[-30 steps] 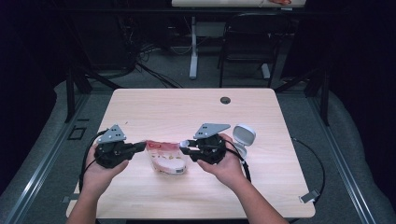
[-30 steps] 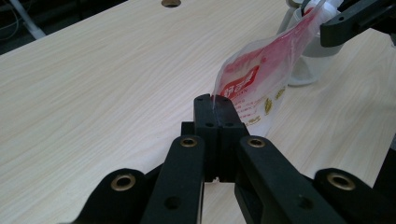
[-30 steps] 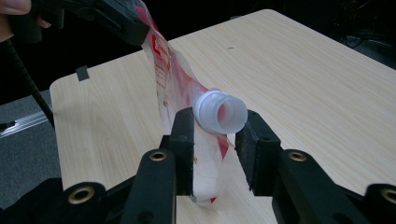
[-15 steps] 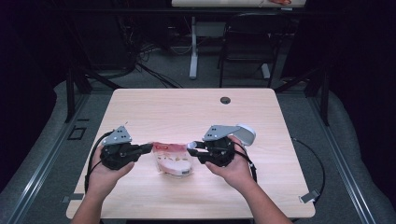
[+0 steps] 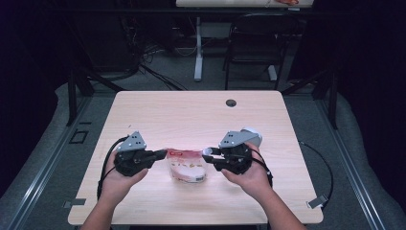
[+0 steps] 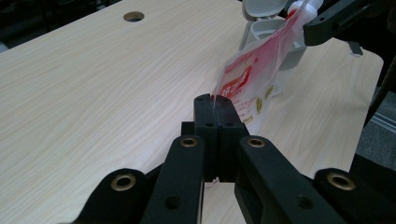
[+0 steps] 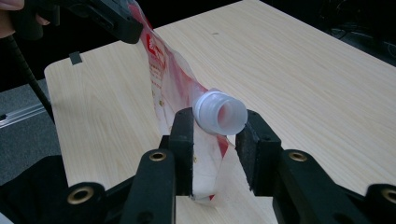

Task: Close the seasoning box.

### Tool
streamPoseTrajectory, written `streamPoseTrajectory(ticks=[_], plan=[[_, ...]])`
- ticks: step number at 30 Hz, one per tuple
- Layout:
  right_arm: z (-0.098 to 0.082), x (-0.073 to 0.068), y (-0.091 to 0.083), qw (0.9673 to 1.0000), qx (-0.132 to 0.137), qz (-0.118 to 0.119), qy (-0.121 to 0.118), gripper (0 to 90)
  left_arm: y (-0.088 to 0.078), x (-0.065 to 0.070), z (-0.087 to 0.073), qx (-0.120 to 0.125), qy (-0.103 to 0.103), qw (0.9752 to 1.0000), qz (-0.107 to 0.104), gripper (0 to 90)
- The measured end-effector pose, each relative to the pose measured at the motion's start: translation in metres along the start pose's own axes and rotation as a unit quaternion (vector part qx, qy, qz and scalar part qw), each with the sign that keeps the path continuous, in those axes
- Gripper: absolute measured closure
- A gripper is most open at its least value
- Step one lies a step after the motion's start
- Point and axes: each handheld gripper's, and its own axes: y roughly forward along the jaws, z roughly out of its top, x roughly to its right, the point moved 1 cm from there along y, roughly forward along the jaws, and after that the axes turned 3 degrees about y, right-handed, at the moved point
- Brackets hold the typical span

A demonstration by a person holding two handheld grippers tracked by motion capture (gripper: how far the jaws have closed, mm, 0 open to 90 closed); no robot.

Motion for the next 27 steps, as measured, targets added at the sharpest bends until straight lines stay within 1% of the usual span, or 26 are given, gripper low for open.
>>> streamPoseTrajectory(ticks=[6, 10, 16, 22, 27], plan=[[-0.001, -0.001, -0.001, 1.0000, -0.002, 0.002, -0.005, 67.9, 0.000, 0.000, 0.000, 0.000, 0.000, 1.0000, -0.003, 90.0], [-0.001, -0.002, -0.003, 0.9999, -0.007, 0.001, -0.012, 68.1, 0.000, 0.000, 0.000, 0.000, 0.000, 1.0000, -0.004, 90.0], [0.000, -0.005, -0.007, 0.9996, -0.013, -0.003, -0.024, 67.5, -0.002, 0.000, -0.001, 0.005, -0.003, 1.0000, 0.000, 89.2], [-0.001, -0.004, -0.013, 0.9997, -0.011, -0.002, -0.021, 67.0, -0.003, 0.001, 0.000, 0.003, 0.000, 1.0000, -0.001, 89.4], [0.000, -0.001, -0.019, 0.9998, -0.001, -0.005, -0.017, 66.9, -0.005, 0.001, 0.000, 0.003, -0.002, 1.0000, -0.006, 89.4]])
